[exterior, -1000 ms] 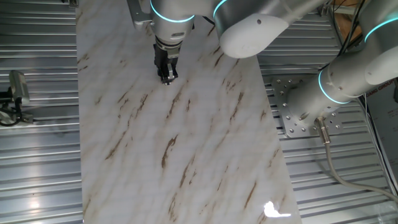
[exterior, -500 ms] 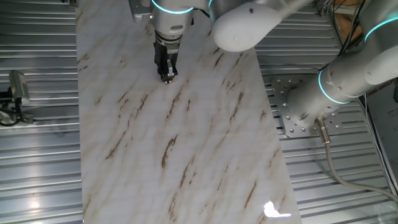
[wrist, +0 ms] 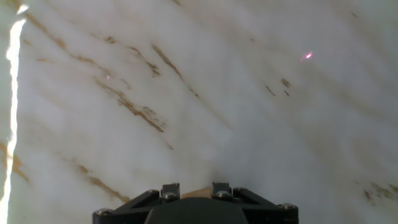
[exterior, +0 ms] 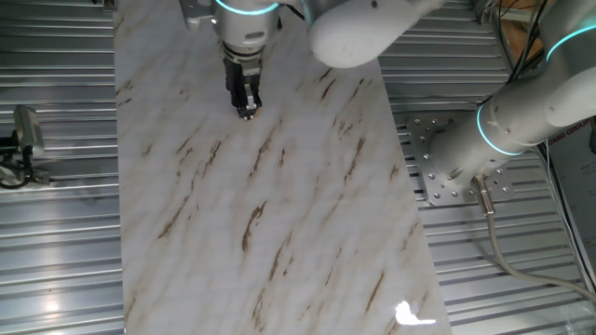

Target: Pick up the small block on the left and move it to the right

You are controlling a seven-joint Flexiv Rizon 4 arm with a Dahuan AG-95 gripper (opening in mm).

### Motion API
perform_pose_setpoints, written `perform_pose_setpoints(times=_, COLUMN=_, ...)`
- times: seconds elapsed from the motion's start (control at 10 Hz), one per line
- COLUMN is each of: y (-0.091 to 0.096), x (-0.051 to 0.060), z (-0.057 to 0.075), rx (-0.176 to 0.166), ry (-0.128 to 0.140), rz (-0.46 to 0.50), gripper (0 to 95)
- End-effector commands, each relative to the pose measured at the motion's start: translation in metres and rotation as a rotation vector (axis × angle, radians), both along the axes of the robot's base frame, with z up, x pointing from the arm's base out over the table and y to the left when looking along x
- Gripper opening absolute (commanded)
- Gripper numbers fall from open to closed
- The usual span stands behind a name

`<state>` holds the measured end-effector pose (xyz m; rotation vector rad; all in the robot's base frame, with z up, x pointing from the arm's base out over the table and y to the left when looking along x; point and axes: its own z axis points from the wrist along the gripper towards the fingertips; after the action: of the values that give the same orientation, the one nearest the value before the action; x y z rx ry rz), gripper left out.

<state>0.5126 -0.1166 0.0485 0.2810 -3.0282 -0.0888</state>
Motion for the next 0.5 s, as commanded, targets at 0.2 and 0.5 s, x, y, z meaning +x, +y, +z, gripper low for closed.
perform_pose_setpoints(times=0.2, y=-0.001, x=0.008, z=0.001, rx=0.028, ry=-0.012, rz=-0.009, gripper=0.0)
perform_pose_setpoints(times=0.5, y=0.002, x=0.019, z=0.001, rx=0.029, ry=-0.021, rz=-0.008, gripper=0.0)
